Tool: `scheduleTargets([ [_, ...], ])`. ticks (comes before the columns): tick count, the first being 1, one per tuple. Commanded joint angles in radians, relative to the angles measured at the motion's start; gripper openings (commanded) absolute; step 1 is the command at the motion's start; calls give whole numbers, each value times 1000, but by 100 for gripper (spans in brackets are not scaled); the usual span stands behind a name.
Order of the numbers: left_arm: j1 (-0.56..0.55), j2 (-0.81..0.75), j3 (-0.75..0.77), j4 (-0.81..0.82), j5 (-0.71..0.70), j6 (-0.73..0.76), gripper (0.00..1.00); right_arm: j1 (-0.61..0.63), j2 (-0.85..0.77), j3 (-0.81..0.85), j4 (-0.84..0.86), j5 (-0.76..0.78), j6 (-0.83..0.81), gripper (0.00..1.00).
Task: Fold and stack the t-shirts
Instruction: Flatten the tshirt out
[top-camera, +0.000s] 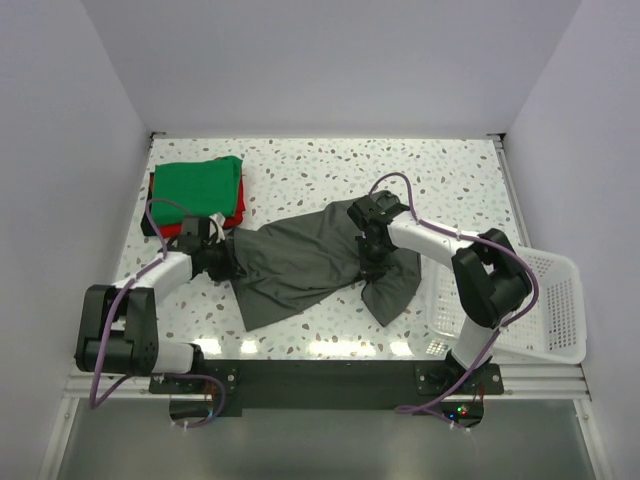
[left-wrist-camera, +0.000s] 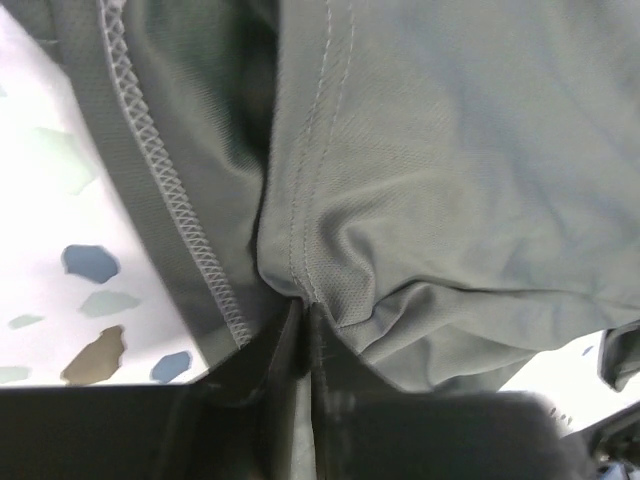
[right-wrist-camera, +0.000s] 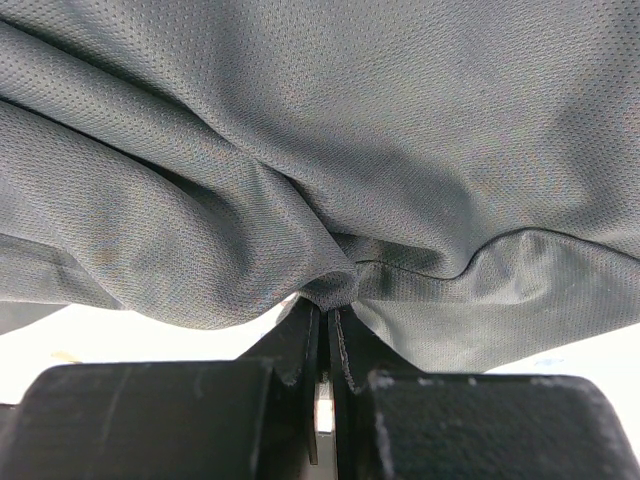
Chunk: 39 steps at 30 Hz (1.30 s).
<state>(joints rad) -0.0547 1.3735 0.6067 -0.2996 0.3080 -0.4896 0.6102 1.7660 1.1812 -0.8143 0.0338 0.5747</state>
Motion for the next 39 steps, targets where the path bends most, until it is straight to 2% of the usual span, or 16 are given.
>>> scheduleTargets([
  [1,-2,3,-1,77,57,-10,1,-1,-16,8,20,-14,-4,2],
  [5,-2,-27,2,77,53,-23,0,-1,-49,17,9,-17,-3,14],
  [6,-2,-45,5,71,42,-23,0,-3,-59,20,1,-17,-3,24],
  [10,0,-100,27,8,-33,-17,0,0,-144,-8,-34,-17,4,42],
  [11,1,-114,30,-2,-62,-17,0,-1,-163,-21,-36,-18,7,43],
  [16,6,-198,56,-68,-147,-26,0,6,-302,-170,-36,-53,54,44],
  [24,27,-267,85,-136,-276,-1,0,54,-369,-370,-10,-52,132,40],
  [39,42,-280,87,-153,-268,22,0,66,-349,-431,-25,0,198,34],
])
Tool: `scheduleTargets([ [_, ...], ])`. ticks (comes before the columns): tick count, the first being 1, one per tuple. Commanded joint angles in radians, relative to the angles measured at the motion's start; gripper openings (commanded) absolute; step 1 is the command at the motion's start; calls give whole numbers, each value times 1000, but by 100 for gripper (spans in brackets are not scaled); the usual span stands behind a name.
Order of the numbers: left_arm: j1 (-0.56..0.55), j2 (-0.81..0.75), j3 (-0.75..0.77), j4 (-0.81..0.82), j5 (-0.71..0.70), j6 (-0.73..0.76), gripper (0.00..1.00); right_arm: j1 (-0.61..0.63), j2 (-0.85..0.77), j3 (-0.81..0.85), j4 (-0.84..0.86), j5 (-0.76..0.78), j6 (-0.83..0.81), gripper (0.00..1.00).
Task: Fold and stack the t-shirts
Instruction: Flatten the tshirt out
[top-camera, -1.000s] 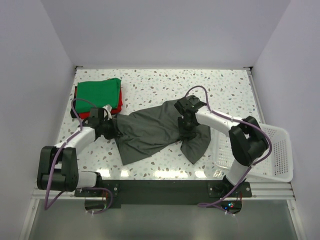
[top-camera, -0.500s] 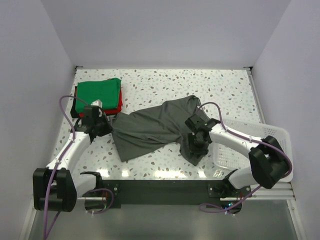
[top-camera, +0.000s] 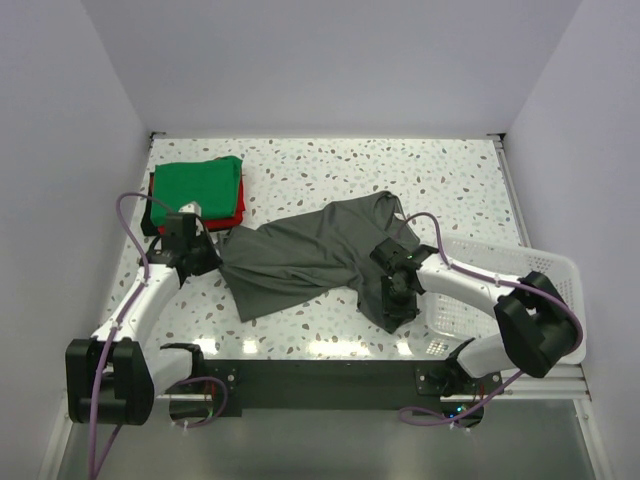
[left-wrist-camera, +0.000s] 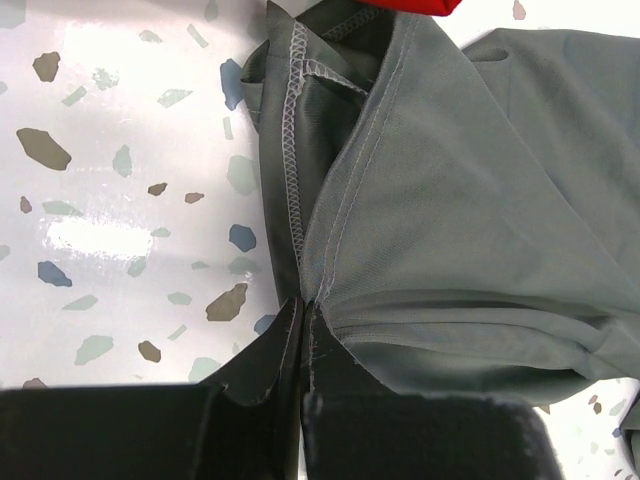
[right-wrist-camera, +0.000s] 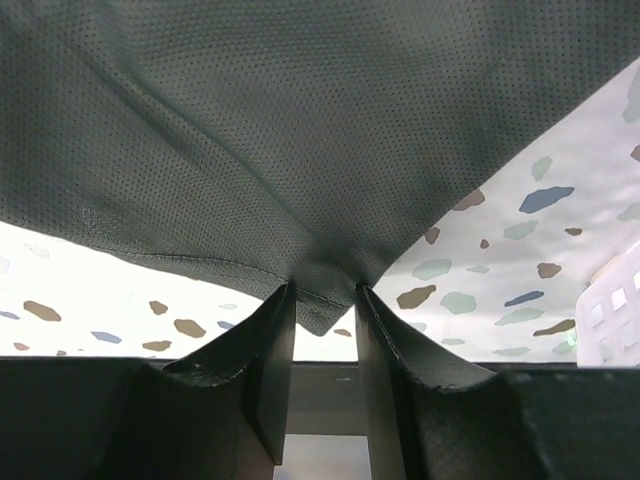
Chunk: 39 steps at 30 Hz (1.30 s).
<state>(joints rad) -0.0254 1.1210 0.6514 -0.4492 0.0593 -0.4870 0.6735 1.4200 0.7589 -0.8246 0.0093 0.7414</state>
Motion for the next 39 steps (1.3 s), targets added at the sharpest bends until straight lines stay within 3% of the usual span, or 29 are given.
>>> scheduleTargets([
  [1,15,-29,42,-5,-22,22,0,5,-24,-12,-19,26,35,34],
  [13,16,-26,37,-8,-19,27,0,5,-82,-44,-22,8,61,34],
  [22,18,-24,40,-3,-3,39,0,5,25,-59,94,-88,30,32],
  [26,18,-35,40,10,25,45,0,3,8,-32,88,-98,18,5],
  [28,18,-35,39,17,36,45,0,1,-16,-9,65,-80,16,0],
  [35,18,-56,92,38,53,19,0,-46,-93,248,-149,50,-37,0],
  [39,16,-69,181,37,25,-10,0,-187,-130,492,-272,75,-120,0],
])
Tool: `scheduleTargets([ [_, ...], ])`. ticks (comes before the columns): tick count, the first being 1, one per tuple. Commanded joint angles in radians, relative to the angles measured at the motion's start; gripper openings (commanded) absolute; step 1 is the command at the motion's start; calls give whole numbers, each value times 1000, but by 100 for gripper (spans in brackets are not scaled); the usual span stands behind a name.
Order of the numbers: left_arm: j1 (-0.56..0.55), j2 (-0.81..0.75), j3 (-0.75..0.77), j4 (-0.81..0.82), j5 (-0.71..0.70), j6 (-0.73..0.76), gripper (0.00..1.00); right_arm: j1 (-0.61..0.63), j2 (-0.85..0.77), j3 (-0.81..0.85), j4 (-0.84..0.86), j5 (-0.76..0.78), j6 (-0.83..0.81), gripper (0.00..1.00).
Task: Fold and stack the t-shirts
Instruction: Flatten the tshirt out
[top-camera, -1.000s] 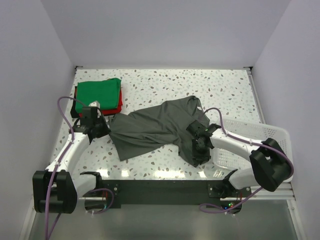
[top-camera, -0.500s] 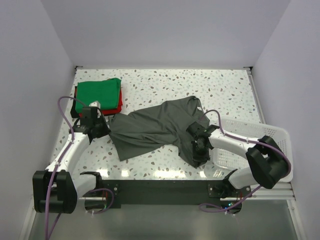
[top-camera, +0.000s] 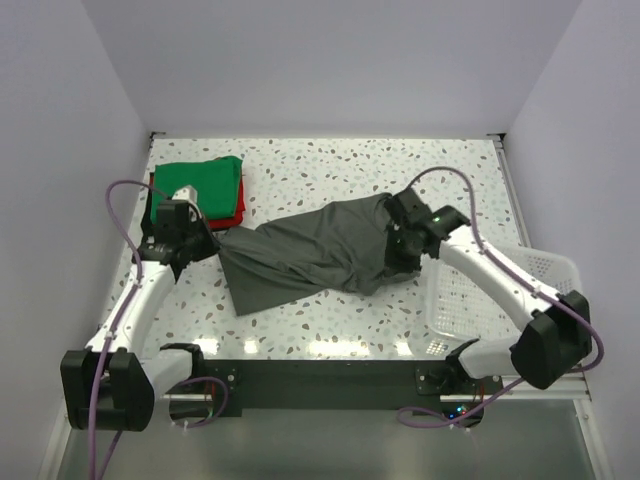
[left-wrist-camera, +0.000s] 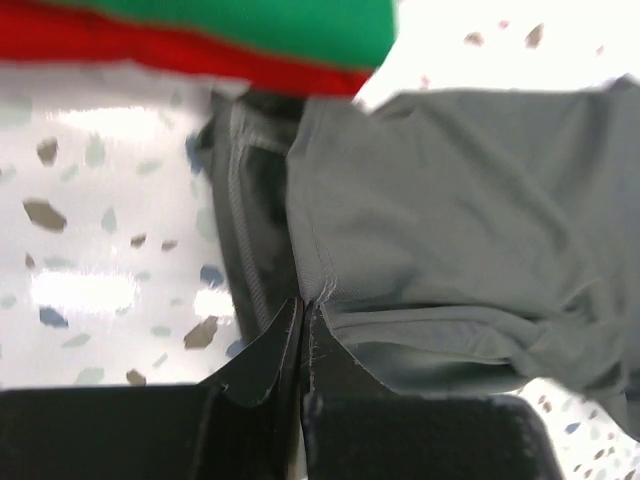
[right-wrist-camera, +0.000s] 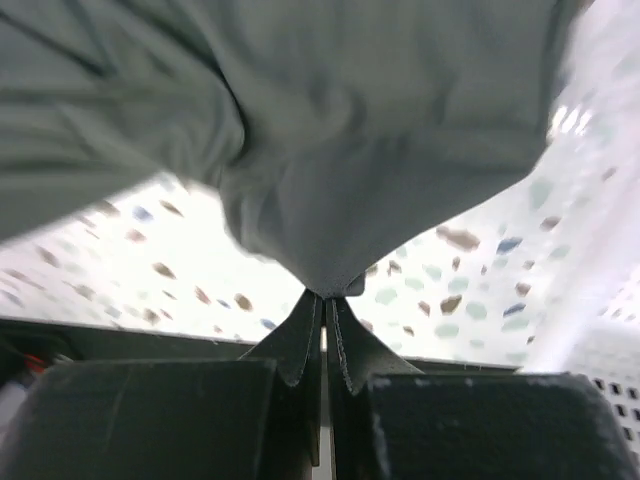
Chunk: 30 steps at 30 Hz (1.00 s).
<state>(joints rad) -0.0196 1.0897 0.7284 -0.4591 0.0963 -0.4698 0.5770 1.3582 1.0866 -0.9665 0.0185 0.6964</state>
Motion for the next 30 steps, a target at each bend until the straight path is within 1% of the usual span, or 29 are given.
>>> scheduleTargets([
  [1,12,-37,124,48,-17,-33,0,-115,-71,212,-147,75,-93,0],
  [2,10,-36,172,43,-26,-49,0,-138,-68,317,-165,84,-113,0],
  [4,12,-34,232,33,-38,-65,0,-183,-38,442,-230,131,-165,0],
  [5,10,-34,294,28,-56,-72,0,-192,-22,576,-253,155,-182,0],
  [7,12,-37,359,23,-76,-79,0,-218,31,717,-311,213,-225,0],
  [8,10,-43,420,17,-93,-79,0,-227,50,851,-328,230,-238,0],
  [9,10,-47,451,11,-128,-78,0,-250,67,916,-353,245,-254,0],
  [10,10,-50,480,7,-147,-76,0,-262,97,979,-360,259,-259,0],
  [11,12,-56,535,-1,-176,-72,0,-285,110,1097,-366,273,-265,0],
  [13,12,-65,609,-6,-204,-69,0,-296,136,1203,-368,297,-279,0],
  [14,12,-77,629,-9,-210,-69,0,-298,136,1286,-362,326,-284,0],
  [16,12,-96,684,-7,-222,-67,0,-301,122,1328,-312,351,-301,0],
  [17,12,-120,700,-7,-234,-66,0,-299,81,1317,-281,362,-304,0],
  [18,10,-134,712,-3,-240,-64,0,-301,52,1297,-203,374,-320,0],
  [19,12,-148,730,3,-253,-61,0,-299,24,1273,-160,379,-330,0],
  [20,10,-178,738,16,-256,-55,0,-299,-41,1223,-122,383,-336,0],
  [21,10,-191,746,22,-260,-52,0,-299,-69,1201,-50,397,-343,0],
  [23,12,-212,770,31,-256,-46,0,-301,-125,1161,10,402,-354,0],
  [26,12,-195,795,42,-204,-53,0,-299,-125,1179,15,391,-360,0],
  [30,10,-113,792,56,-113,-69,0,-299,-52,1173,15,364,-367,0],
])
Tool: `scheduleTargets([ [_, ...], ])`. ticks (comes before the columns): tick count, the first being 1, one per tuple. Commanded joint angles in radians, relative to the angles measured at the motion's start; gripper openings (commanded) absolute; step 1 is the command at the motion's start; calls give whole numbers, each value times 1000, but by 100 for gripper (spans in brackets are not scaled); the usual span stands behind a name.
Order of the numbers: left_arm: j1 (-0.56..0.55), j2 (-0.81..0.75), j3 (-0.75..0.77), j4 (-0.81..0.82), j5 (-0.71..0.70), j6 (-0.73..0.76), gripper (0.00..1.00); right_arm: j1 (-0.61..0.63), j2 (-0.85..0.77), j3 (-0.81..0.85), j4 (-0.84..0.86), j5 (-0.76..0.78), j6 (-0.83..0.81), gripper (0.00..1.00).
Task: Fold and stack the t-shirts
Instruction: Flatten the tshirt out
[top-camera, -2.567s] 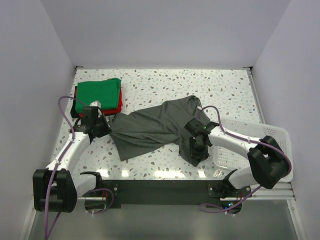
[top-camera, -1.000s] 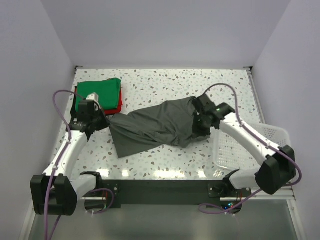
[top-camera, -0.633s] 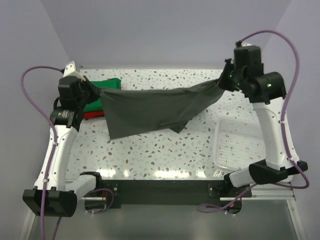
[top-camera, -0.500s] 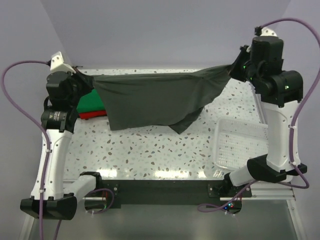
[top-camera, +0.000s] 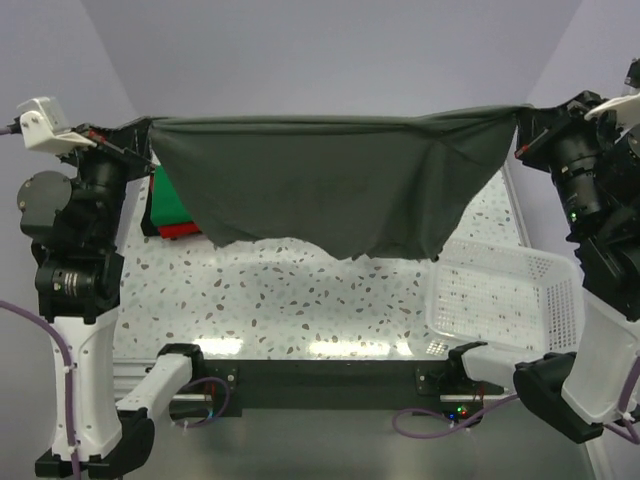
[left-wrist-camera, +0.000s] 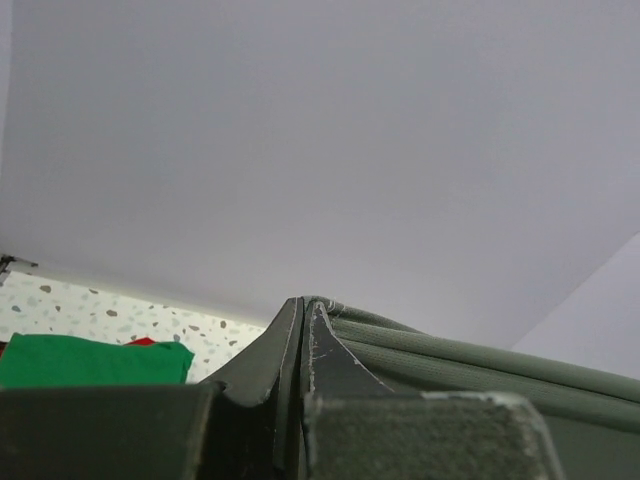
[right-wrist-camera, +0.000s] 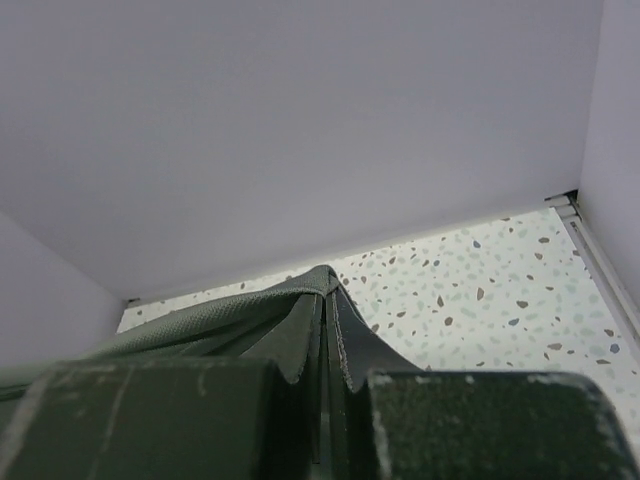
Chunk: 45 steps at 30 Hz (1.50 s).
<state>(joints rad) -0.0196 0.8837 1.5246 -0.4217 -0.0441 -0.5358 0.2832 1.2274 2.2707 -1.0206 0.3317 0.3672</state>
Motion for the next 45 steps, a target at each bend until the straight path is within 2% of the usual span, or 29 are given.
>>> scheduleTargets([
  [1,10,136,-7,23,65,-1,0,-6,95,-22,79,47,-37,0],
  [6,10,270,-18,109,185,2,0,-7,202,-71,172,26,-59,0],
  [10,12,395,0,150,245,13,0,-15,343,2,191,7,-68,0],
  [16,10,460,77,132,256,23,0,-22,425,114,197,-16,-63,0],
  [23,10,384,105,127,221,13,0,-22,339,86,270,-28,-73,0],
  [29,12,235,100,133,142,3,0,-22,221,10,344,-56,-97,0],
  [37,10,48,132,78,21,28,0,-22,87,6,375,-118,-114,0],
  [45,12,7,177,-5,-20,57,0,-22,87,69,361,-177,-80,0],
])
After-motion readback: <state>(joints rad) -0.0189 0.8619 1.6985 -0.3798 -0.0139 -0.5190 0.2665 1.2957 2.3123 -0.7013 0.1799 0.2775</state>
